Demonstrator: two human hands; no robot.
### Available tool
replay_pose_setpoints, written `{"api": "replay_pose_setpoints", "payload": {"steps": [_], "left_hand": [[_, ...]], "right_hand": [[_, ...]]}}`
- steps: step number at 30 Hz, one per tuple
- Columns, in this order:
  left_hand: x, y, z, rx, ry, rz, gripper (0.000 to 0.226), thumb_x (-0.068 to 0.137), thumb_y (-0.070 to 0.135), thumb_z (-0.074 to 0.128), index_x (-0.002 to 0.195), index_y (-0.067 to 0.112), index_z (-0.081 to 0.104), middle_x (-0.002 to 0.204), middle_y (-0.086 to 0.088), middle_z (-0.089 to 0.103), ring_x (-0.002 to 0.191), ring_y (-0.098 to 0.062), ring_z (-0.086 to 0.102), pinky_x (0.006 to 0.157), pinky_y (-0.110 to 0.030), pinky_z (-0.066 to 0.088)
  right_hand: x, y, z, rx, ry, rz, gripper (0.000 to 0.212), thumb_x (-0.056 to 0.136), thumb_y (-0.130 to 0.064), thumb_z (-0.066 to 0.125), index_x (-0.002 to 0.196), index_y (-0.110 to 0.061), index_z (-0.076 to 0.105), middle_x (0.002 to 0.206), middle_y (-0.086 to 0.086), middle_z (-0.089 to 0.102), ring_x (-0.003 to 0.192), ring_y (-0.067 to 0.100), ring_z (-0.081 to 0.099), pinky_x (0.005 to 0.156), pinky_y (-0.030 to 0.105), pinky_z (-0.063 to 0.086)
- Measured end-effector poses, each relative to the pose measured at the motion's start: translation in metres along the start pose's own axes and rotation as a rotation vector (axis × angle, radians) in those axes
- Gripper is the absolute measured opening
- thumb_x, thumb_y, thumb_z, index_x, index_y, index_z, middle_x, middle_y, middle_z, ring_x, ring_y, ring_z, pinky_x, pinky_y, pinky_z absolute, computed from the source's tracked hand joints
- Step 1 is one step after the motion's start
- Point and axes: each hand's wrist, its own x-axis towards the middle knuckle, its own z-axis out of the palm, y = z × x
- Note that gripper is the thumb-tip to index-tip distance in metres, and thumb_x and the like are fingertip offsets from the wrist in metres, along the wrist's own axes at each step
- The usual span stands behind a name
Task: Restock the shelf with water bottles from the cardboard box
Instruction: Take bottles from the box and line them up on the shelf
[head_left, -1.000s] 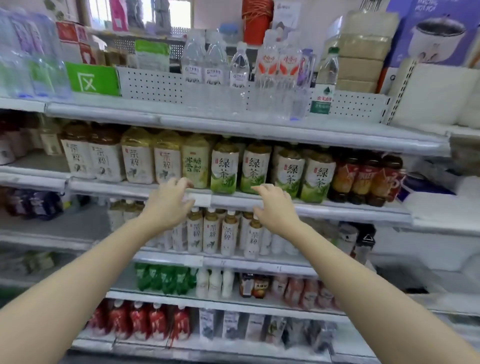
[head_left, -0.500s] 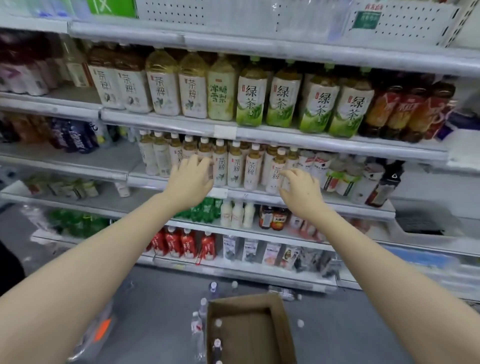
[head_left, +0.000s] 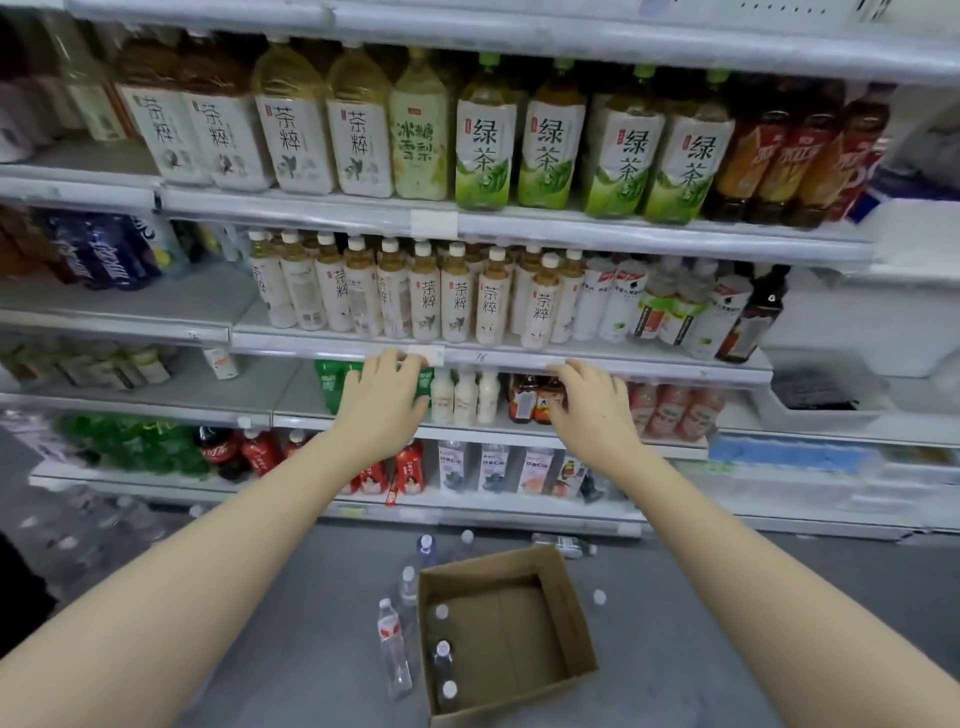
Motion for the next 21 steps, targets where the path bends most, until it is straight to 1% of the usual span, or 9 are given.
{"api": "replay_pose_setpoints", "payload": {"steps": [3, 8, 11, 15, 17, 21], "left_hand": [[-0.006, -0.001, 0.013, 0.020, 0.000, -0.010, 0.041, 0.093, 0.030, 0.048, 0.130, 0.016, 0.042, 0.129, -0.009, 0.043, 0.116, -0.030, 0.042, 0.094, -0.042, 0.035], [-0.010, -0.002, 0.042, 0.043, -0.029, -0.019, 0.044, 0.092, 0.030, 0.048, 0.133, 0.016, 0.042, 0.132, -0.009, 0.042, 0.118, -0.031, 0.042, 0.093, -0.043, 0.035], [-0.010, -0.002, 0.064, 0.048, -0.055, -0.026, 0.043, 0.090, 0.029, 0.050, 0.131, 0.016, 0.044, 0.131, -0.009, 0.044, 0.116, -0.032, 0.043, 0.093, -0.044, 0.036], [-0.005, 0.004, 0.097, 0.067, -0.099, -0.067, 0.046, 0.091, 0.030, 0.051, 0.133, 0.015, 0.043, 0.134, -0.012, 0.043, 0.120, -0.033, 0.042, 0.095, -0.044, 0.036], [-0.002, 0.007, 0.113, 0.073, -0.112, -0.087, 0.046, 0.089, 0.029, 0.052, 0.133, 0.015, 0.044, 0.132, -0.012, 0.044, 0.118, -0.034, 0.043, 0.093, -0.044, 0.036], [0.002, 0.008, 0.153, 0.079, -0.125, -0.129, 0.043, 0.087, 0.027, 0.056, 0.126, 0.012, 0.049, 0.125, -0.014, 0.049, 0.111, -0.037, 0.048, 0.087, -0.045, 0.039]], "right_hand": [[-0.008, 0.001, 0.015, -0.003, -0.013, 0.017, 0.044, 0.095, -0.021, 0.045, 0.139, -0.020, 0.040, 0.143, 0.003, 0.040, 0.133, 0.024, 0.032, 0.110, 0.043, 0.021], [-0.012, 0.006, 0.043, -0.012, -0.065, 0.013, 0.047, 0.094, -0.019, 0.048, 0.140, -0.021, 0.038, 0.148, 0.002, 0.034, 0.137, 0.023, 0.026, 0.114, 0.047, 0.016], [-0.010, 0.015, 0.062, -0.018, -0.090, 0.000, 0.046, 0.094, -0.020, 0.049, 0.139, -0.021, 0.039, 0.148, 0.002, 0.034, 0.137, 0.023, 0.027, 0.113, 0.046, 0.018], [-0.003, 0.029, 0.086, -0.031, -0.118, -0.002, 0.043, 0.094, -0.020, 0.048, 0.137, -0.020, 0.041, 0.142, 0.002, 0.039, 0.133, 0.023, 0.030, 0.109, 0.042, 0.021], [0.001, 0.037, 0.103, -0.026, -0.130, -0.013, 0.045, 0.093, -0.019, 0.049, 0.138, -0.020, 0.040, 0.143, 0.003, 0.039, 0.134, 0.023, 0.031, 0.108, 0.042, 0.021], [0.006, 0.058, 0.140, 0.038, -0.169, -0.011, 0.048, 0.093, -0.019, 0.050, 0.140, -0.020, 0.039, 0.145, 0.004, 0.038, 0.136, 0.025, 0.029, 0.112, 0.048, 0.020]]}}
